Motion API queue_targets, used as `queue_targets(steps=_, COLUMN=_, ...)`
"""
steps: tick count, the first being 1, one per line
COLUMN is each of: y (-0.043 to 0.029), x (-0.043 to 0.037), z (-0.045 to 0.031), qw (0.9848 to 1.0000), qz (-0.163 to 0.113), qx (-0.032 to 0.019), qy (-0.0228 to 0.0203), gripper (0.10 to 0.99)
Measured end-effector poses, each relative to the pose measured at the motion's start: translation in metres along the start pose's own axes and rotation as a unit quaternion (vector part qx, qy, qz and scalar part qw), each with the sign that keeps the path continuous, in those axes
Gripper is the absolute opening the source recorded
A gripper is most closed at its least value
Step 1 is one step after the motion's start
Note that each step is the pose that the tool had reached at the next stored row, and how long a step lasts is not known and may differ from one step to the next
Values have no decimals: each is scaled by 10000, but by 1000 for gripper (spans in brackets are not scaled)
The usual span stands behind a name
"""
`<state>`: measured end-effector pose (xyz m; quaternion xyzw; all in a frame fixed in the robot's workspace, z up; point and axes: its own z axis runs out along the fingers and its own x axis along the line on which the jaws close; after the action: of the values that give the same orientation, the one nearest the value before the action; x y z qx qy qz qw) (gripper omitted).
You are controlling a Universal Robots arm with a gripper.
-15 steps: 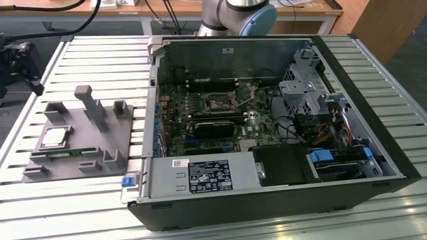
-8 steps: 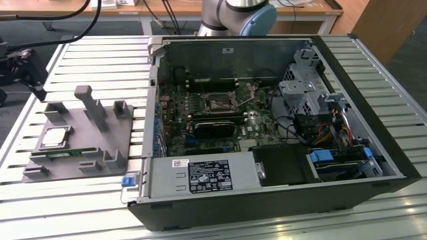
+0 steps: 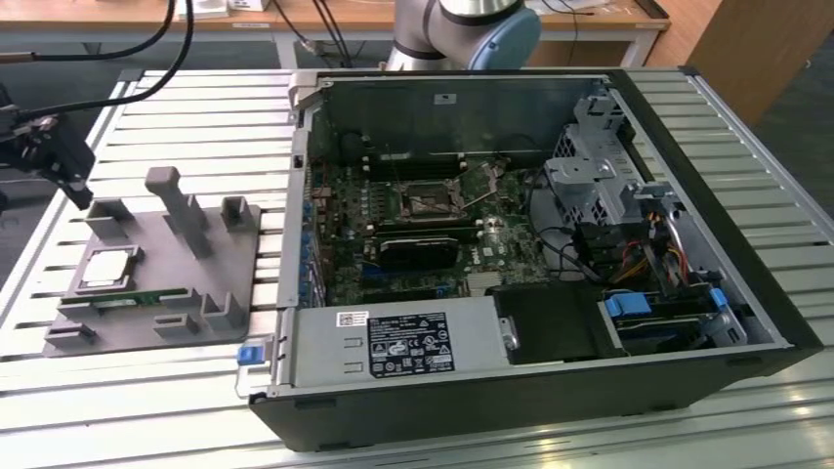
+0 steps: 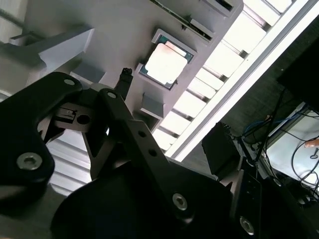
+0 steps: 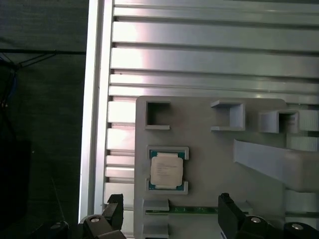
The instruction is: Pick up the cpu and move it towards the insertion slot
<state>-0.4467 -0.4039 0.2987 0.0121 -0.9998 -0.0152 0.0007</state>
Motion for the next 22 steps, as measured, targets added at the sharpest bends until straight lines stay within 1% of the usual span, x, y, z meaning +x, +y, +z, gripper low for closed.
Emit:
queue_targets(steps=9, y=-12, x=26, z=164, qw=10000, qz=-3, qx=1, qy=1, gripper=839)
queue_targets(steps=22, y=-30, x=30, z=399, qw=10000, qz=-2, qx=0, qy=1, gripper=839)
